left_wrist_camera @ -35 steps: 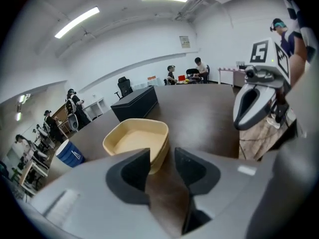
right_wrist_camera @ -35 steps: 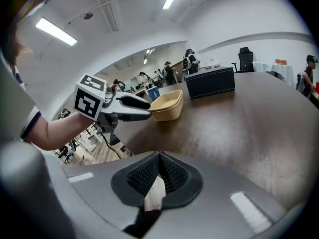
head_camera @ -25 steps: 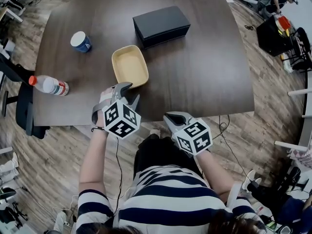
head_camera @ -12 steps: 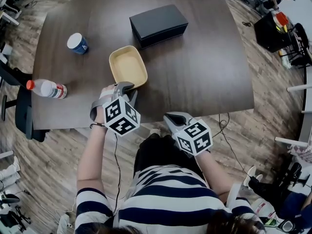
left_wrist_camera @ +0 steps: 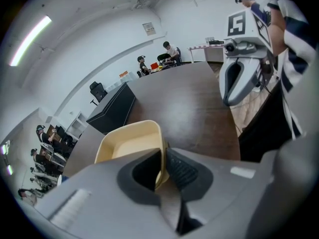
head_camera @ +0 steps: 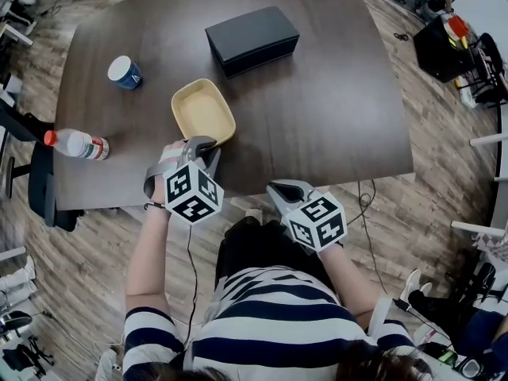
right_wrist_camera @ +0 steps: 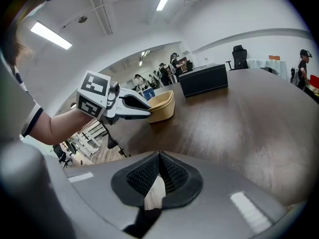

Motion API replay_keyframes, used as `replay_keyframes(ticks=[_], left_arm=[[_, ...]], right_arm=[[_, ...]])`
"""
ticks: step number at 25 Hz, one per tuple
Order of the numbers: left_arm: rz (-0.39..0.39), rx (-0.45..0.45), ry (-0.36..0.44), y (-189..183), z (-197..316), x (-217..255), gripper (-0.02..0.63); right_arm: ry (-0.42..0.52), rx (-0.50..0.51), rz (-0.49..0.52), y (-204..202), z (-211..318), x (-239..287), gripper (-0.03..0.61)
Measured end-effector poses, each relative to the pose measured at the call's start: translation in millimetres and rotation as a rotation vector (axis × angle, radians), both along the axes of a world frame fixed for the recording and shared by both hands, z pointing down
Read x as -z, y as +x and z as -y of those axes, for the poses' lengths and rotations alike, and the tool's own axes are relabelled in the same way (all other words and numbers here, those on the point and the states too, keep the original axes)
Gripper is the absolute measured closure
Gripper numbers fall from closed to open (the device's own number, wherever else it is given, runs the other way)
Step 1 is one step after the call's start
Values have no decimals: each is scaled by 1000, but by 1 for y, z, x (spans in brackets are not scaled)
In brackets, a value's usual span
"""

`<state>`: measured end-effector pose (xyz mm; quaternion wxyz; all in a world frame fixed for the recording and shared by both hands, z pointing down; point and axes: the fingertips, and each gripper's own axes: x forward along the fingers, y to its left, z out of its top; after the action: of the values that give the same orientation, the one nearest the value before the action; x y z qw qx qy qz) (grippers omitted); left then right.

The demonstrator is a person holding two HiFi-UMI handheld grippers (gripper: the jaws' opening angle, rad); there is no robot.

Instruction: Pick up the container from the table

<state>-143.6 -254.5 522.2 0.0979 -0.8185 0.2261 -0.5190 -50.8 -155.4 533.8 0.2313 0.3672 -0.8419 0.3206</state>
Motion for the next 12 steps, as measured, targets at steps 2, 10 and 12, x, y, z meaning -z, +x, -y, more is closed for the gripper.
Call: replay_keyframes(ticks=[2,10,12], left_arm=[[-4,10,2,3,-7,2,614],[1,47,31,12,-37,21,614],[13,50,49,15,-43,24,614]], right_arm=[[2,-1,7,5,-4,-1,583],[38,32,29,22,-9,17,583],[45,31,31,29,-10,19,583]])
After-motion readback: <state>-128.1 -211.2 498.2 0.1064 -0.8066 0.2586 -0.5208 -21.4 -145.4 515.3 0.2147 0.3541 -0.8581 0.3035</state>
